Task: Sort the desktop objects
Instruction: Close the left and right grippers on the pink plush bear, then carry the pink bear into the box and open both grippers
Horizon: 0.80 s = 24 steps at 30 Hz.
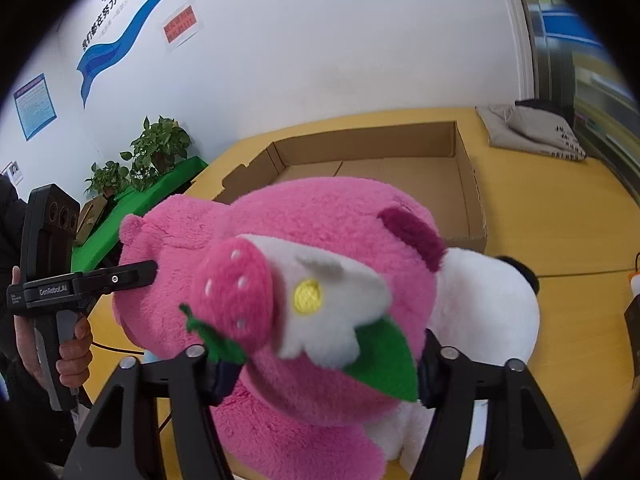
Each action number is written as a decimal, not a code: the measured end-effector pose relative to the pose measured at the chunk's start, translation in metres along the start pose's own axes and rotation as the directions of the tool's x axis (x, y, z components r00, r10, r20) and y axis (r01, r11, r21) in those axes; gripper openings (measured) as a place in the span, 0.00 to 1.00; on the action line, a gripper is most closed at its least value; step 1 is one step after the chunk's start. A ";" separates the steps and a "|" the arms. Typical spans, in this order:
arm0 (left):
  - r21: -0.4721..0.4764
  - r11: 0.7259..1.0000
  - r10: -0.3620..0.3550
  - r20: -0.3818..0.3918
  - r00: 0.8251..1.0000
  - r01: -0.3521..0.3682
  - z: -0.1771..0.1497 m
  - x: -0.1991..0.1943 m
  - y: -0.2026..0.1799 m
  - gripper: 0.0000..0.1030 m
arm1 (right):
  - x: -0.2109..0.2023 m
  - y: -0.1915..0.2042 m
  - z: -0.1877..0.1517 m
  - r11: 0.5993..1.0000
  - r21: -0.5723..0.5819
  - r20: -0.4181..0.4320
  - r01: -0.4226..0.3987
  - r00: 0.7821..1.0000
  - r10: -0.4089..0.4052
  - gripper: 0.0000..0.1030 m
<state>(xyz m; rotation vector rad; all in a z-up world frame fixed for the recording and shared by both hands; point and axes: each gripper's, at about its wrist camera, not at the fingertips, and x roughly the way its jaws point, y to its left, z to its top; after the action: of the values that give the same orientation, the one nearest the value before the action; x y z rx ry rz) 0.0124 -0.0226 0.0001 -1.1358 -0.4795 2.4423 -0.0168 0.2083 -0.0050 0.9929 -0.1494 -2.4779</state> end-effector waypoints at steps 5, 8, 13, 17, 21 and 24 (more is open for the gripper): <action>0.042 0.999 0.009 0.084 0.996 -0.012 0.023 -0.025 -0.012 0.57 | -0.015 0.011 0.018 1.000 -0.021 0.082 -0.016 0.996 0.018 0.53; 0.104 0.994 0.008 0.153 0.988 -0.024 0.061 -0.039 -0.020 0.57 | -0.022 0.016 0.046 0.998 -0.051 0.155 -0.031 0.987 0.038 0.52; 0.220 0.973 0.020 0.195 0.981 -0.063 0.162 -0.014 -0.007 0.56 | -0.008 0.008 0.122 0.996 -0.088 0.243 -0.019 0.969 0.040 0.52; 0.266 0.961 0.038 0.160 0.986 -0.080 0.242 0.038 0.017 0.56 | 0.028 -0.013 0.181 0.997 -0.082 0.272 0.004 0.962 0.019 0.52; 0.239 0.969 0.049 0.068 0.996 -0.064 0.288 0.114 0.061 0.56 | 0.092 -0.055 0.216 0.999 -0.037 0.231 0.020 0.973 -0.011 0.53; 0.194 0.980 0.055 -0.010 0.998 -0.052 0.298 0.171 0.098 0.56 | 0.143 -0.081 0.219 0.999 -0.020 0.152 0.037 0.988 -0.034 0.52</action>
<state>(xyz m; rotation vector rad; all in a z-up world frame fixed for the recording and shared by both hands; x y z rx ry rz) -0.3416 -0.0632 0.0272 -1.0976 -0.2030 2.4615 -0.2858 0.1995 0.0444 0.8040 -0.1528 -2.5815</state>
